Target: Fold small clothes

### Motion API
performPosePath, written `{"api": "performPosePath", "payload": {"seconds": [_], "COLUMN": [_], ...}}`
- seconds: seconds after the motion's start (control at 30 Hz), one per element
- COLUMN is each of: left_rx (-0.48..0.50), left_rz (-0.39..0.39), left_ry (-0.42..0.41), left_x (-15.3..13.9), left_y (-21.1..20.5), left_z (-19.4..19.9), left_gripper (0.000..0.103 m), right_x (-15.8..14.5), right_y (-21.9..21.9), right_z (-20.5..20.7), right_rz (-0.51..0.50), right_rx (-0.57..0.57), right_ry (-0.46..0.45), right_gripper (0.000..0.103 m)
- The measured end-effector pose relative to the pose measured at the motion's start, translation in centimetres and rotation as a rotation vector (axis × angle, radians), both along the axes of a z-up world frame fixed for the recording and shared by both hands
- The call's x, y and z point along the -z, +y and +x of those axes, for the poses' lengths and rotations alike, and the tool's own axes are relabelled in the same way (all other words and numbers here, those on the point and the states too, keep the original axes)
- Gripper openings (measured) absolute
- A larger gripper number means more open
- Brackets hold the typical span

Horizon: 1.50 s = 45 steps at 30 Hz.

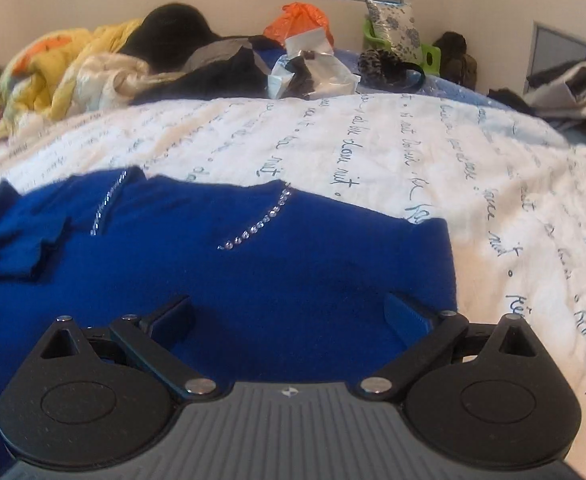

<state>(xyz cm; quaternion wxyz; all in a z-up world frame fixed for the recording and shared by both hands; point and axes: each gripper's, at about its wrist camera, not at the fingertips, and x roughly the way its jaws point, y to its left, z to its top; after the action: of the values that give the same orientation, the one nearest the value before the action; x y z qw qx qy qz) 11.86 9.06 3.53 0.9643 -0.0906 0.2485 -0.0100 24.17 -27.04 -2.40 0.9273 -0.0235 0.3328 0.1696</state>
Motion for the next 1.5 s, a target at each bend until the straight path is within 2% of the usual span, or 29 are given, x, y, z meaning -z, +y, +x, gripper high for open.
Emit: {"api": "performPosePath", "payload": {"seconds": [0.07, 0.13, 0.17, 0.23, 0.33, 0.4, 0.5, 0.53, 0.57, 0.6, 0.63, 0.67, 0.73, 0.83, 0.93, 1.03, 1.13, 1.17, 1.2, 1.23, 1.27, 1.3, 1.33, 1.4, 1.5], "left_rx": [-0.131, -0.267, -0.331, -0.506, -0.734, -0.812, -0.829, -0.806, -0.784, -0.766, -0.751, -0.743, -0.735, -0.748, -0.635, -0.362, -0.032, 0.091, 0.215, 0.308, 0.358, 0.374, 0.368, 0.340, 0.320], "left_rz": [-0.004, -0.026, -0.061, -0.165, -0.382, -0.496, -0.542, -0.555, -0.557, -0.539, -0.504, -0.474, -0.417, -0.293, -0.131, -0.038, -0.011, -0.021, -0.018, 0.003, 0.026, 0.045, 0.053, 0.059, 0.028], "left_ry": [-0.041, -0.039, -0.025, 0.005, 0.001, 0.005, 0.075, 0.099, 0.124, 0.156, 0.189, 0.205, 0.191, 0.133, 0.047, -0.055, -0.090, -0.072, -0.043, -0.028, -0.015, -0.014, -0.038, -0.103, -0.077], "left_x": [-0.8, -1.0, -1.0, -0.8, -0.1, 0.3, 1.2, 1.5, 1.8, 2.1, 2.4, 2.6, 2.4, 0.1, -4.0, -6.9, -6.8, -6.0, -5.1, -4.1, -3.2, -2.5, -1.8, -0.7, 0.5], "left_y": [4.3, 9.4, 12.4, 18.6, 27.4, 31.1, 33.8, 34.3, 34.6, 34.5, 33.9, 33.5, 32.9, 30.9, 24.7, 14.0, 1.0, -3.1, -7.0, -10.3, -12.8, -14.5, -15.2, -14.9, -12.0], "left_z": [-2.1, -3.4, -3.6, -4.1, -4.9, -4.4, -2.9, -2.3, -1.7, -1.0, -0.6, -0.2, 0.1, 0.1, 0.9, 2.1, 2.8, 2.9, 2.8, 2.5, 1.8, 0.9, -0.4, -3.0, -5.2], "left_gripper": [0.103, 0.103, 0.103, 0.102, 0.100, 0.099, 0.095, 0.091, 0.073, 0.048, 0.038, 0.033, 0.010, 0.007, 0.006, 0.006, 0.006, 0.008, 0.024, 0.031, 0.057, 0.089, 0.101, 0.102, 0.102], "right_x": [0.1, 0.0, 0.0, 0.1, 0.1, 0.1, 0.1, 0.1, 0.1, 0.1, 0.1, 0.1, 0.1, 0.1, 0.1, 0.0, -0.1, -0.1, -0.1, -0.1, -0.1, -0.1, -0.1, -0.1, -0.7], "right_y": [-0.6, -0.5, -0.5, -0.2, -0.2, -0.1, -0.1, -0.1, -0.1, -0.1, -0.1, -0.1, -0.1, -0.1, -0.3, -0.5, -1.1, -1.4, -1.8, -2.3, -2.6, -2.9, -3.2, -3.8, -5.1], "right_z": [-0.3, 0.5, 0.3, 0.8, 0.7, 0.7, 0.6, 0.6, 0.6, 0.6, 0.6, 0.6, 0.6, 0.6, 0.6, 0.8, 0.8, 0.8, 0.9, 0.9, 0.9, 0.9, 1.0, 1.1, 1.6], "right_rz": [0.030, 0.039, 0.034, 0.019, 0.017, 0.014, 0.013, 0.013, 0.013, 0.013, 0.013, 0.013, 0.013, 0.014, 0.026, 0.050, 0.095, 0.122, 0.153, 0.184, 0.211, 0.234, 0.255, 0.299, 0.408], "right_rx": [0.003, 0.003, 0.003, 0.004, 0.009, 0.011, 0.011, 0.011, 0.011, 0.011, 0.010, 0.010, 0.010, 0.010, 0.011, 0.015, 0.022, 0.025, 0.027, 0.030, 0.031, 0.031, 0.032, 0.028, 0.050], "right_ry": [0.000, 0.002, 0.001, 0.000, -0.002, -0.002, -0.003, -0.003, -0.003, -0.003, -0.003, -0.003, -0.003, -0.003, -0.002, 0.000, 0.002, 0.004, 0.006, 0.008, 0.010, 0.013, 0.015, 0.024, 0.094], "right_gripper": [0.103, 0.103, 0.103, 0.103, 0.103, 0.103, 0.103, 0.103, 0.103, 0.103, 0.103, 0.103, 0.103, 0.103, 0.103, 0.103, 0.103, 0.103, 0.103, 0.103, 0.103, 0.103, 0.103, 0.103, 0.103]}}
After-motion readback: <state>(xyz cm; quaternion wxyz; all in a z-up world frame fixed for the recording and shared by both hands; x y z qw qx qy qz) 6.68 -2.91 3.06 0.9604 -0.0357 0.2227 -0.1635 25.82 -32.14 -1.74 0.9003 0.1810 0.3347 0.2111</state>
